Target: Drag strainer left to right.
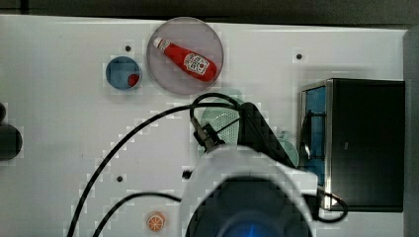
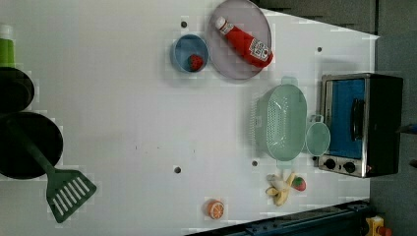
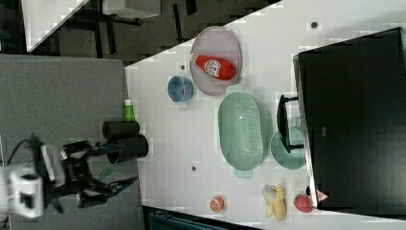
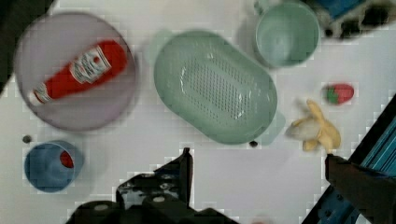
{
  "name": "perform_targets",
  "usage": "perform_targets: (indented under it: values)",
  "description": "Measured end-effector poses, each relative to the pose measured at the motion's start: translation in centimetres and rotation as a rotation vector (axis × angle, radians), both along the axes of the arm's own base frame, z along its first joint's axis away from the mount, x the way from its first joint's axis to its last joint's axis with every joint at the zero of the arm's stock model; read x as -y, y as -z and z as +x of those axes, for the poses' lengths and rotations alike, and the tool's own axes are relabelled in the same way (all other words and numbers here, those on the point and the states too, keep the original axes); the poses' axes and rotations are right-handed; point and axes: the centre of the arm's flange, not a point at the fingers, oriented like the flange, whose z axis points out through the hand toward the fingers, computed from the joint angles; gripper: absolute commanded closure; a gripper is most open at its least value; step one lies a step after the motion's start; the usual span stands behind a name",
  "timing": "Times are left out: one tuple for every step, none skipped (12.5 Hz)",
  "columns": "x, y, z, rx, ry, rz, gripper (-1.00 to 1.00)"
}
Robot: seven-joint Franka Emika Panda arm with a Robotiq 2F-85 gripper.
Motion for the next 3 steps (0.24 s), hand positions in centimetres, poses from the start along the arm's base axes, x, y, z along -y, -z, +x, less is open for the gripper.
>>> perform_targets:
  values:
    - [-0.17,-1.04,-0.61,0.009,-0.007,-0.001,-1.0]
    - [-0.23,-1.58,-0.85,0.024,-0.011,0.012,-1.0]
    - [-0.18,-1.69,-0.78,0.022,-0.007,0.037,-1.0]
